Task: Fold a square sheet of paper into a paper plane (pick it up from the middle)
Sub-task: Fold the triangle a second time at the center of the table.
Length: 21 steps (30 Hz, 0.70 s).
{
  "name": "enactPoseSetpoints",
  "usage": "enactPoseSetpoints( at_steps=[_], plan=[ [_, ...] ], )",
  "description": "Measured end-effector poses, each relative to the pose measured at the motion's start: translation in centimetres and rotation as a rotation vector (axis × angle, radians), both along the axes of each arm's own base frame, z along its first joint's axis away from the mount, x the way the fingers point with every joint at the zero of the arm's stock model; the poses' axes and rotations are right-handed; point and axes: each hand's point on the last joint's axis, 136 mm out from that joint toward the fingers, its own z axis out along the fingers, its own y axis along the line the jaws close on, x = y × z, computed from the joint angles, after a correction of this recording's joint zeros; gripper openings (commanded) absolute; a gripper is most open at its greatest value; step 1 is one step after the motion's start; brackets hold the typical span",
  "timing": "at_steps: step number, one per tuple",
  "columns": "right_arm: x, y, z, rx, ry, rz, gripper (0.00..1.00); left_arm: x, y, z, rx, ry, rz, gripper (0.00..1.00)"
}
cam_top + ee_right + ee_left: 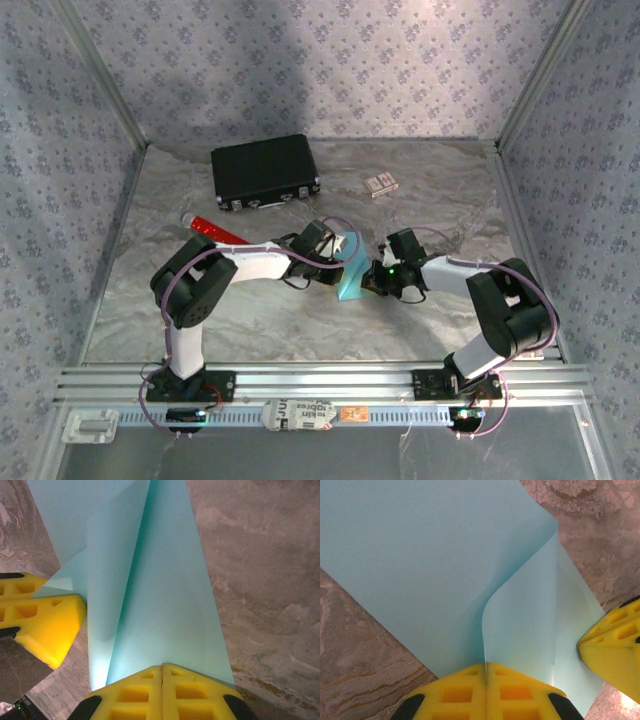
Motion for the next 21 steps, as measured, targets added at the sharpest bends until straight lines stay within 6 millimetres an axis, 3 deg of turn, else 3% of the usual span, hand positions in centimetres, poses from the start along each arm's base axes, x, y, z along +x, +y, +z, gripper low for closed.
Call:
enactPoseSetpoints(
  at_steps=[15,21],
  plan=[
    [0.2,-0.1,0.1,0.007,-0.008,-0.009,0.07,0.0,0.0,0.0,-0.001,0.001,0.0,0.04],
    [1.4,-0.5,1.6,0.061,-0.054,-0.065,0.02,0.0,0.0,0.0,-0.001,0.001,0.0,0.04]
  ],
)
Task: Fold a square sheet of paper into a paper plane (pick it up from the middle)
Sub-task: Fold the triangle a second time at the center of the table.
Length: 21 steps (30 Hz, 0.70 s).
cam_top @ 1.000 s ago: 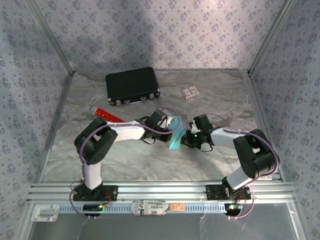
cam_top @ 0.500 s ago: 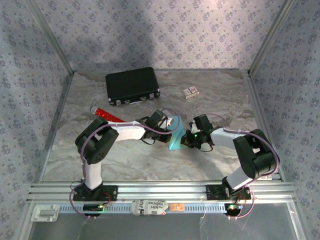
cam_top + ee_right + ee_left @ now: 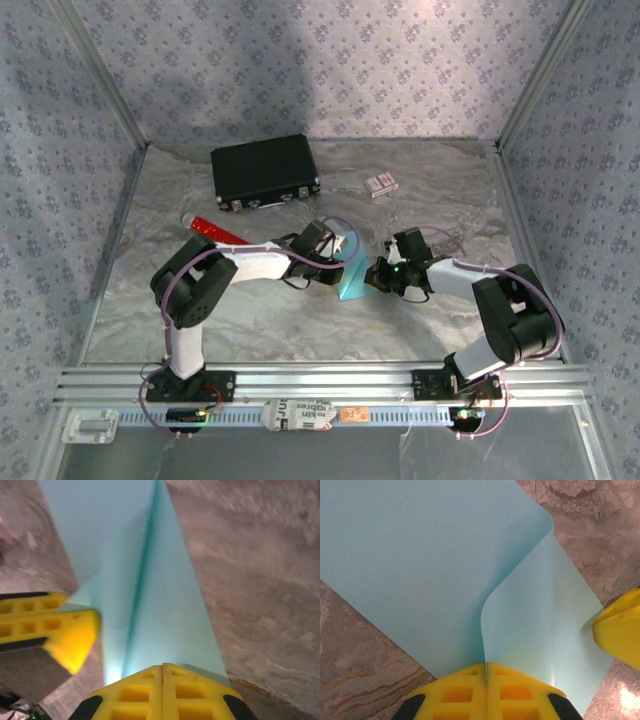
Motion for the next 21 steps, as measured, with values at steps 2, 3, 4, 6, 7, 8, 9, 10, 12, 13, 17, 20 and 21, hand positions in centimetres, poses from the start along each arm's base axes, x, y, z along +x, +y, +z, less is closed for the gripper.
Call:
enactPoseSetpoints(
  at_steps=[2,3,4,6,7,8,9,10,12,13,17,20,21],
  plan=[
    [0.7,0.5,0.8,0.038,-0.029,-0.006,0.01,0.0,0.0,0.0,0.0,0.0,0.0,0.04],
    [0.9,0.7,1.1,0.054,-0.036,-0.007,0.01,0.0,0.0,0.0,0.0,0.0,0.0,0.04],
    [1.1,1.0,1.4,0.071,-0.043,-0.007,0.01,0.0,0.0,0.0,0.0,0.0,0.0,0.04],
    [1.3,1.6,1.8,0.099,-0.053,0.0,0.01,0.0,0.0,0.0,0.0,0.0,0.0,0.04],
    [1.5,1.8,1.9,0.11,-0.054,0.003,0.01,0.0,0.0,0.0,-0.001,-0.001,0.0,0.04],
    [1.6,2.1,1.8,0.118,-0.051,0.006,0.01,0.0,0.0,0.0,-0.001,-0.001,0.001,0.04],
    [1.7,2.4,1.9,0.126,-0.05,0.009,0.01,0.0,0.0,0.0,-0.001,-0.001,0.0,0.04],
    [1.8,2.6,1.8,0.132,-0.047,0.012,0.01,0.0,0.0,0.0,-0.001,-0.001,0.0,0.04],
    [2.1,3.1,1.7,0.139,-0.045,0.017,0.01,0.0,0.0,0.0,-0.001,-0.001,0.0,0.04],
    [2.2,3.3,1.7,0.145,-0.044,0.021,0.01,0.0,0.0,0.0,-0.002,-0.002,0.0,0.04],
    [2.3,3.8,1.4,0.162,-0.034,0.025,0.01,0.1,0.0,0.0,-0.002,-0.002,0.0,0.04],
    [2.4,4.0,0.9,0.166,-0.02,0.025,0.01,0.1,-0.2,0.0,-0.008,-0.004,-0.002,0.04],
    [2.4,4.0,0.8,0.166,-0.016,0.024,0.01,0.1,-0.2,0.0,-0.009,-0.004,-0.002,0.04]
  ],
)
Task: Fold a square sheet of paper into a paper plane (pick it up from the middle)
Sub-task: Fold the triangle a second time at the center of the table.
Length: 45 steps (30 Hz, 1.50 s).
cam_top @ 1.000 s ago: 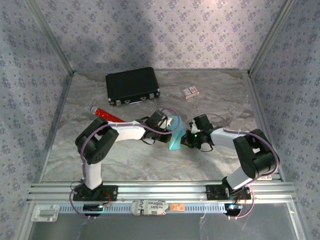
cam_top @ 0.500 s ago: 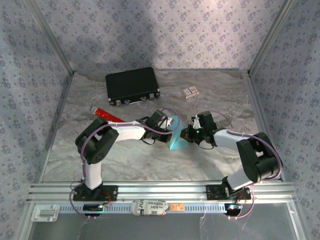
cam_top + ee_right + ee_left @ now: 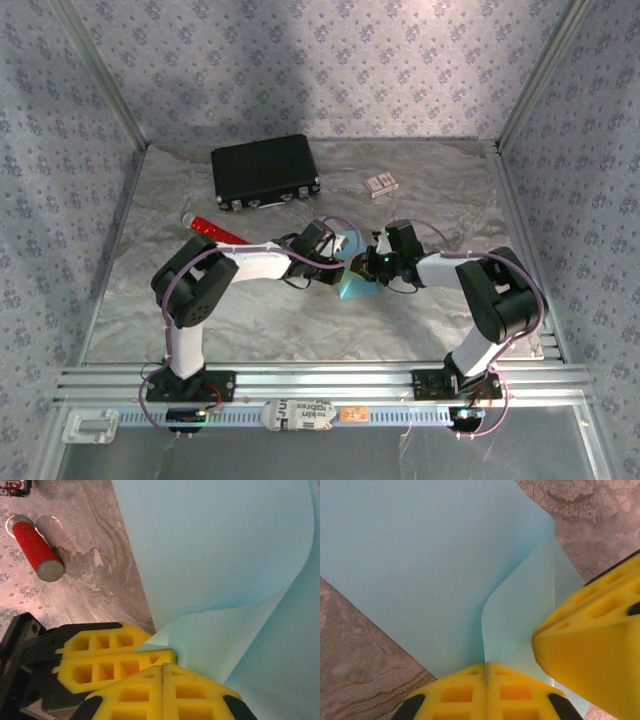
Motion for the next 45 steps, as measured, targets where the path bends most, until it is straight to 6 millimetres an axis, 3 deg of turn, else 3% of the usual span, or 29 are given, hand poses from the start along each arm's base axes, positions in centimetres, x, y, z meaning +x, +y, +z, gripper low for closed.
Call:
enactPoseSetpoints(
  at_steps=[10,21,27,34,45],
  plan=[
    [-0.7,-0.8,-2.2,-0.017,0.044,-0.012,0.01,0.1,0.0,0.0,0.0,0.0,0.001,0.04],
    [-0.5,-1.4,-1.2,-0.02,0.029,-0.029,0.02,0.1,0.0,0.0,0.0,0.0,0.001,0.04],
    [1.6,-1.7,0.7,-0.007,-0.02,-0.053,0.02,0.1,0.0,0.0,-0.001,-0.001,0.001,0.04],
    [1.3,-2.4,-2.2,-0.051,0.042,-0.074,0.02,0.1,0.0,0.0,0.0,0.0,0.001,0.04],
    [2.0,-3.0,-1.5,-0.043,0.041,-0.095,0.03,0.1,0.1,0.0,-0.007,0.006,0.0,0.04]
  ],
)
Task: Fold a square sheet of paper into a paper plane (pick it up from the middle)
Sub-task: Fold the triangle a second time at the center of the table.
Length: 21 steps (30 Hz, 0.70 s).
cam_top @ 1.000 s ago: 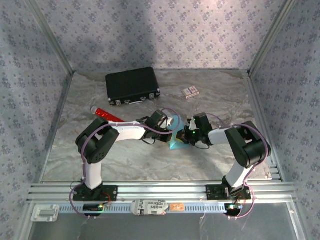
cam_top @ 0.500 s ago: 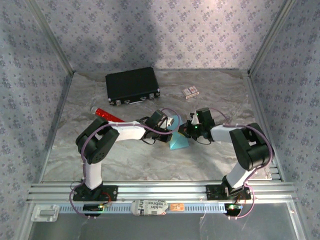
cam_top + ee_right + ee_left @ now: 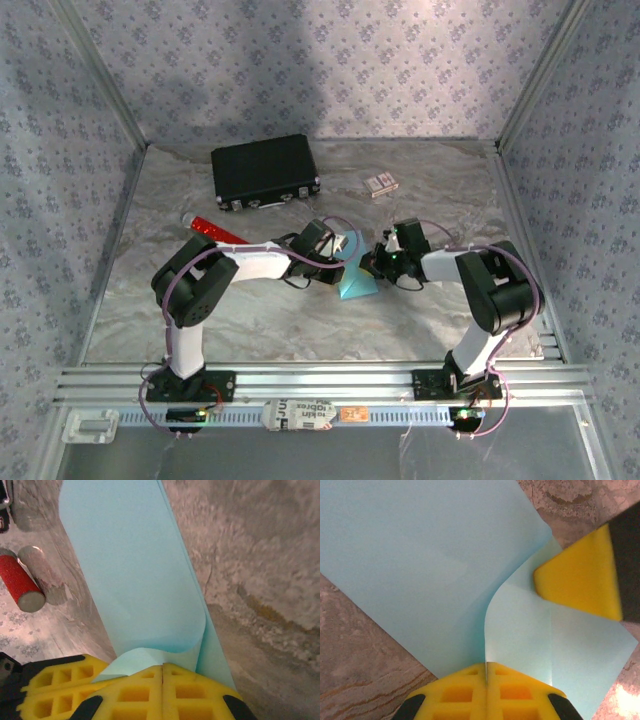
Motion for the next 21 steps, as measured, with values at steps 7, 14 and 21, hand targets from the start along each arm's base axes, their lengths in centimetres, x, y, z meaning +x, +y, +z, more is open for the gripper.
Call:
enactPoseSetpoints(
  at_steps=[7,14,21],
  plan=[
    [1.3,-0.5,-0.1,-0.007,-0.011,-0.014,0.02,0.0,0.0,0.0,-0.001,0.0,-0.004,0.04],
    [1.5,-1.2,-0.6,0.049,-0.005,-0.02,0.02,0.0,-0.1,0.0,-0.006,-0.004,-0.006,0.04],
    [2.2,-2.3,-0.6,0.008,-0.003,-0.062,0.03,0.0,-0.2,0.0,-0.007,-0.004,-0.009,0.04]
  ],
)
